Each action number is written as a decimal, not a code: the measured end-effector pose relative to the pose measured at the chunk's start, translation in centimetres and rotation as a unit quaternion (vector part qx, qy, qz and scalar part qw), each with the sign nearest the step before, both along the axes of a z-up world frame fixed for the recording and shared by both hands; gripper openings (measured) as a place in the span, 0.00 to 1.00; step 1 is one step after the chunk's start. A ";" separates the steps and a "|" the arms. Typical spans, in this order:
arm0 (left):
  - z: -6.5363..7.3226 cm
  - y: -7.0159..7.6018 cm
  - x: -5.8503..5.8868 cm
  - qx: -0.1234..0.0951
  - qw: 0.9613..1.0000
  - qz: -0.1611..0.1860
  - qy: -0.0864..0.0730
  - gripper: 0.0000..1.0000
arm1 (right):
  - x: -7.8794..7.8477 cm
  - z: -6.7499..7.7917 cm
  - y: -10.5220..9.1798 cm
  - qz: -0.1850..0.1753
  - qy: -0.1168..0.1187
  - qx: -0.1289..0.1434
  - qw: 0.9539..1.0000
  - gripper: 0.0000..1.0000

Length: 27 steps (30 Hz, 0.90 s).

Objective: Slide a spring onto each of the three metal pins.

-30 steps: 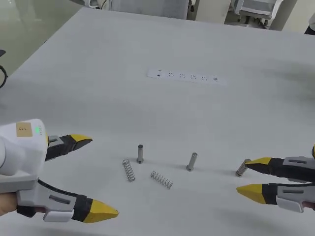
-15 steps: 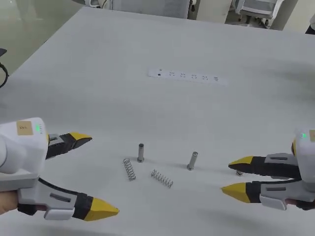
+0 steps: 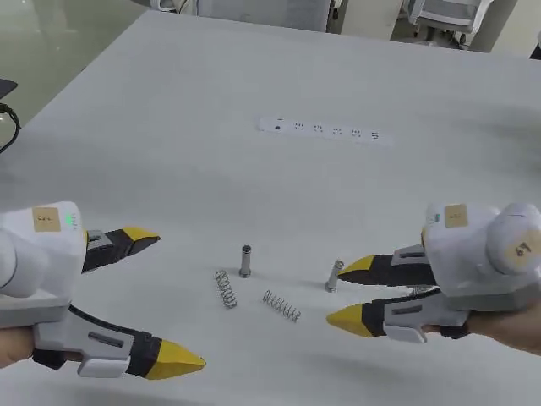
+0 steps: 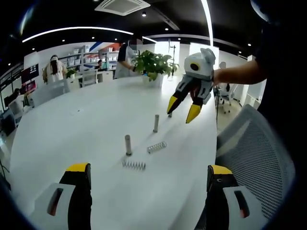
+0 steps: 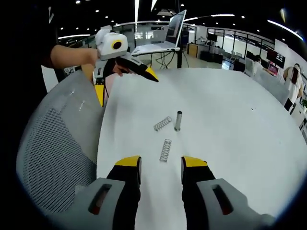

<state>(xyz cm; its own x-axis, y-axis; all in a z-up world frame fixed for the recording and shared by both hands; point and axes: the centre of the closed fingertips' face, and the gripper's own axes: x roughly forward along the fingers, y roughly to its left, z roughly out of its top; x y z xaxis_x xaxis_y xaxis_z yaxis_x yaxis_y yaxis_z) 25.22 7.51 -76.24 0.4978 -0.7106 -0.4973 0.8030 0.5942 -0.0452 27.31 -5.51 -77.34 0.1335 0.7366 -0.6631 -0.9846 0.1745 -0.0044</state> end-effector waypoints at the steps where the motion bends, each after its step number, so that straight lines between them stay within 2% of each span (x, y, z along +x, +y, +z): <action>1: 0.0 0.0 0.0 0.000 1.000 0.000 0.000 0.98 | 0.0 -0.1 0.3 0.003 -0.002 -0.004 1.000 0.32; 5: 0.0 0.2 0.0 0.000 1.000 0.002 0.001 0.98 | 0.0 -0.5 1.7 0.015 -0.003 -0.011 1.000 0.31; 13: -0.1 0.5 0.0 -0.001 1.000 0.006 0.001 0.98 | 0.0 -2.5 3.2 0.017 0.007 -0.037 0.999 0.28; 20: -0.3 0.5 -0.1 -0.002 1.000 0.006 0.004 0.98 | 0.8 -4.0 4.0 -0.006 0.007 -0.058 0.998 0.26; 27: -0.3 0.8 -0.1 -0.002 1.000 0.008 0.004 0.98 | 1.0 -5.3 4.3 -0.023 0.025 -0.065 0.997 0.25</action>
<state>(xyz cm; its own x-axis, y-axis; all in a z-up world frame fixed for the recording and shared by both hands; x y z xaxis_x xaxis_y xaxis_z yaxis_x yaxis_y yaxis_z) 25.15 8.30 -76.54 0.5043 -0.7046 -0.4992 0.7936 0.6061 -0.0538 28.27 -1.20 -82.69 0.1303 0.6375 -0.7594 -0.9750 0.2216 0.0186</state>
